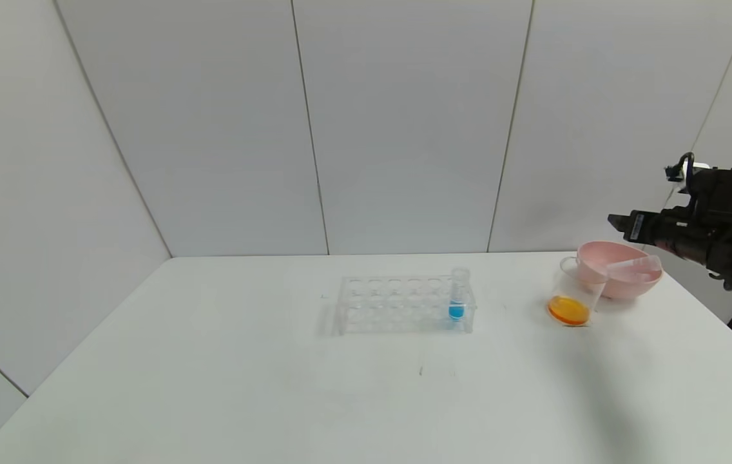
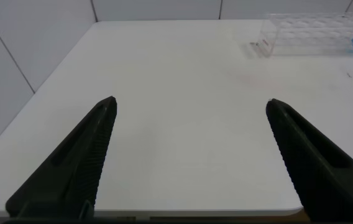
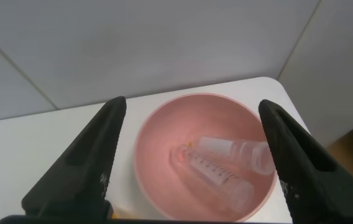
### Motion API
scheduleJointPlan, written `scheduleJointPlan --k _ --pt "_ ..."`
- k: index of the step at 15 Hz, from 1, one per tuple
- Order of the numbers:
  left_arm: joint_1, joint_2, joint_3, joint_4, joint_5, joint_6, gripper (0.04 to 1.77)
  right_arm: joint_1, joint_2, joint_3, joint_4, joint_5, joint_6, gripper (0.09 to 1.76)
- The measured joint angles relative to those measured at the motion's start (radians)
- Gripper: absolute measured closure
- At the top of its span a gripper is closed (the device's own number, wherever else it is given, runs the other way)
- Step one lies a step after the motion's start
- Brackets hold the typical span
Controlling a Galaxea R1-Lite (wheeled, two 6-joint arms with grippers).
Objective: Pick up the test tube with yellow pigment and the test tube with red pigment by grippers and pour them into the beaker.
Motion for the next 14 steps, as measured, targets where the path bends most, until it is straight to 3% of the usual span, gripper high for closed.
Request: scheduleJointPlan --k 7,11,14 --pt "0.000 0.000 0.000 0.000 0.000 0.000 0.09 0.132 -0.414 0.363 -0.008 0.057 0.015 0.21" --pt "0.000 0.000 0.000 0.000 0.000 0.000 0.09 0.158 -0.719 0.576 0.008 0.116 0.026 0.18" --pt "0.000 0.000 0.000 0.000 0.000 0.000 0.09 0.164 -0.948 0.668 0.094 0.142 0.026 0.17"
